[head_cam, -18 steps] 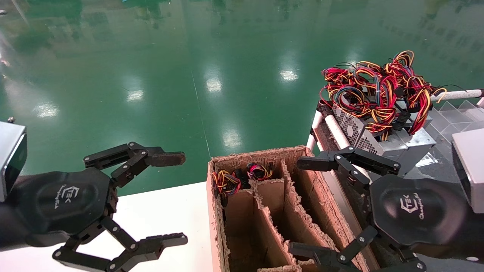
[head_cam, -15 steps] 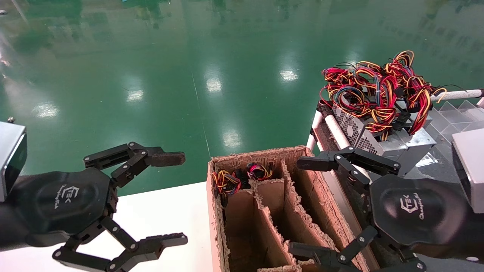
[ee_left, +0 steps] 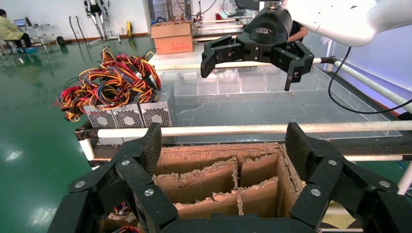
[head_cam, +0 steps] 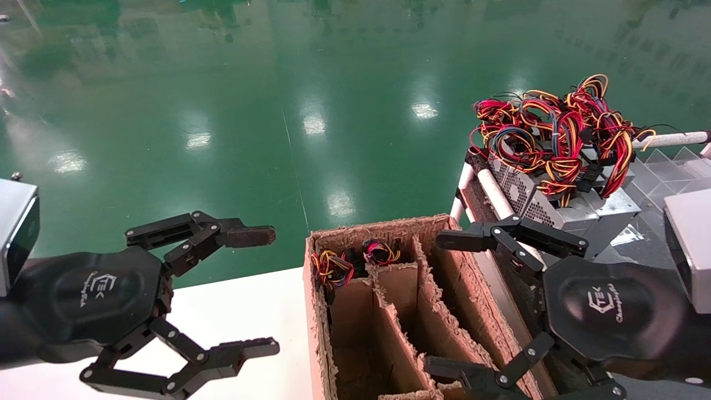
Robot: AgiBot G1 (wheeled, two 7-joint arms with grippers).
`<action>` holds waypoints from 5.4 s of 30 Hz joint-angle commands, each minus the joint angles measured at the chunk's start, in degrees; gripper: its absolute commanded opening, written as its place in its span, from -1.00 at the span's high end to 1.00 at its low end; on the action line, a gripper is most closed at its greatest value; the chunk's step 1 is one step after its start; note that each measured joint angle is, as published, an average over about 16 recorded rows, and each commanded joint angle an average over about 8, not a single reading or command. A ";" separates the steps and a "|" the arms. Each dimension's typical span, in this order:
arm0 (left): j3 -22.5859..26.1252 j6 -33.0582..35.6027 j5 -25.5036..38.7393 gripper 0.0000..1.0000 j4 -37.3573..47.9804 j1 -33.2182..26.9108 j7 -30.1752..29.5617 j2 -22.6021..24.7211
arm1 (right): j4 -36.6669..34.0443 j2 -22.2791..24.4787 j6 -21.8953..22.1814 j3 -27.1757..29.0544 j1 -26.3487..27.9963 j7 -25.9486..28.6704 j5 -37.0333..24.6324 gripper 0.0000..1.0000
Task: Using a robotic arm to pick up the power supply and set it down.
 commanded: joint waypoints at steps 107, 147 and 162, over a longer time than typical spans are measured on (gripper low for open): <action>0.03 0.00 -0.02 -1.00 0.02 -0.02 0.02 0.00 | -45.52 -27.73 11.14 -15.90 23.09 -10.88 -30.61 1.00; 0.06 -0.01 -0.03 -1.00 0.02 -0.02 0.03 -0.01 | -66.79 -33.13 9.80 -14.98 28.30 -26.24 -29.65 1.00; 0.07 -0.01 -0.04 -1.00 0.02 -0.03 0.04 -0.02 | -65.84 -29.46 4.99 -12.30 33.14 -29.51 -25.91 1.00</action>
